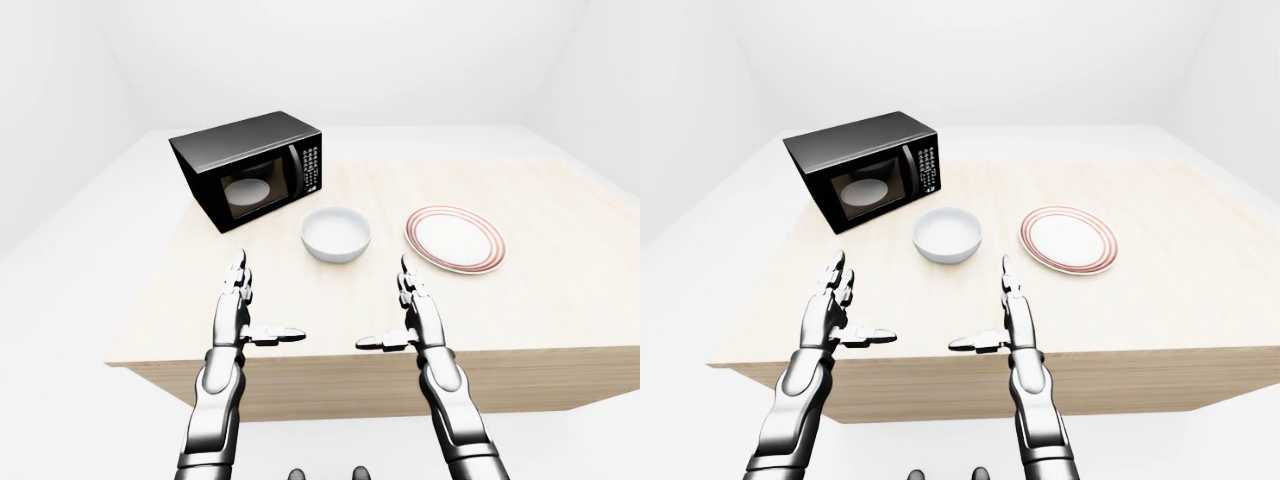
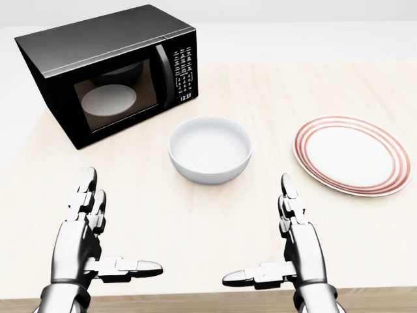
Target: Pick up the white bowl and put it on the plate.
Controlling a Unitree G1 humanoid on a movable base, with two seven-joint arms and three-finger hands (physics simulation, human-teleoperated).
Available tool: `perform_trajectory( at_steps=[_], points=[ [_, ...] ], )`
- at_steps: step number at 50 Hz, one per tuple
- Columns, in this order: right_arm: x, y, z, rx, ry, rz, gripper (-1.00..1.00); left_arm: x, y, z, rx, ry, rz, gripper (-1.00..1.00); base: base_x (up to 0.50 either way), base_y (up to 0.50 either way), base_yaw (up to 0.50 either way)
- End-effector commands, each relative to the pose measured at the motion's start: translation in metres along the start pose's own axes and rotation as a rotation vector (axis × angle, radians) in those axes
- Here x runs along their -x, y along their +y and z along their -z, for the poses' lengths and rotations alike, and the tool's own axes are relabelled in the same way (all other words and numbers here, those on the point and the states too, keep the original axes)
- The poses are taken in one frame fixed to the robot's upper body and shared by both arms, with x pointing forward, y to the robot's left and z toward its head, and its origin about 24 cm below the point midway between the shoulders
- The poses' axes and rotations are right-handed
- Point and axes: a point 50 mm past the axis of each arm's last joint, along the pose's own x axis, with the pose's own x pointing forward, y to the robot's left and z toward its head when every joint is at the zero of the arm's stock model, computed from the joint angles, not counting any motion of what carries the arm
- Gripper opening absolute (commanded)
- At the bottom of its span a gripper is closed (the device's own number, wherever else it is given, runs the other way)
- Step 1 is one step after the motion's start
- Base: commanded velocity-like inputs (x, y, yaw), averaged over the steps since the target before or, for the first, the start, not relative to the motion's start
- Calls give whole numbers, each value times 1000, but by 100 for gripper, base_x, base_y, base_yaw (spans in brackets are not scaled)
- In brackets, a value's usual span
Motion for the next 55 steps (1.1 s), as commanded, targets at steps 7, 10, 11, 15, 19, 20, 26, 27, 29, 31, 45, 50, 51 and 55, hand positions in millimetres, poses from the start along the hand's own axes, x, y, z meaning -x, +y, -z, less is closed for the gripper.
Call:
perform_trajectory(
  at_steps=[7, 10, 11, 15, 19, 20, 26, 27, 29, 31, 45, 50, 51, 55],
  points=[
    [0, 1, 1, 2, 6, -7, 100, 0, 0, 0, 1, 0, 0, 100, 20, 0, 0],
    [0, 1, 2, 5, 11, -8, 100, 0, 0, 0, 0, 0, 0, 100, 23, 0, 0],
    [0, 1, 3, 5, 12, -8, 100, 0, 0, 0, 1, 0, 0, 100, 26, 0, 0],
    [0, 1, 2, 6, 10, -10, 100, 0, 0, 0, 1, 0, 0, 100, 28, 0, 0],
    [0, 2, 3, 7, 11, -12, 100, 0, 0, 0, 1, 0, 0, 100, 29, 0, 0],
    [0, 2, 2, 7, 11, -12, 100, 0, 0, 0, 0, 0, 0, 100, 30, 0, 0],
    [0, 2, 2, 6, 8, -13, 100, 0, 0, 0, 0, 0, 0, 100, 30, 0, 0],
    [0, 2, 2, 4, 11, -14, 100, 0, 0, 0, 1, 0, 0, 100, 28, 0, 0],
    [0, 2, 3, 5, 12, -14, 100, 0, 0, 0, 0, 0, 0, 100, 26, 0, 0],
    [0, 2, 4, 6, 15, -14, 100, 0, 0, 0, 1, 0, 0, 100, 25, 0, 0],
    [1, 3, 3, 4, 14, -17, 100, 0, 0, 0, 0, 0, 0, 100, 21, 0, 0],
    [1, 4, 5, 5, 20, -20, 100, 0, 0, 0, 1, 0, 0, 100, 20, 0, 0],
    [1, 4, 5, 6, 21, -21, 100, 0, 0, 0, 1, 0, 0, 100, 20, 0, 0],
    [0, 4, 4, 19, 18, -7, 100, 0, 0, 0, 0, 0, 0, 100, 9, 0, 0]
  ],
)
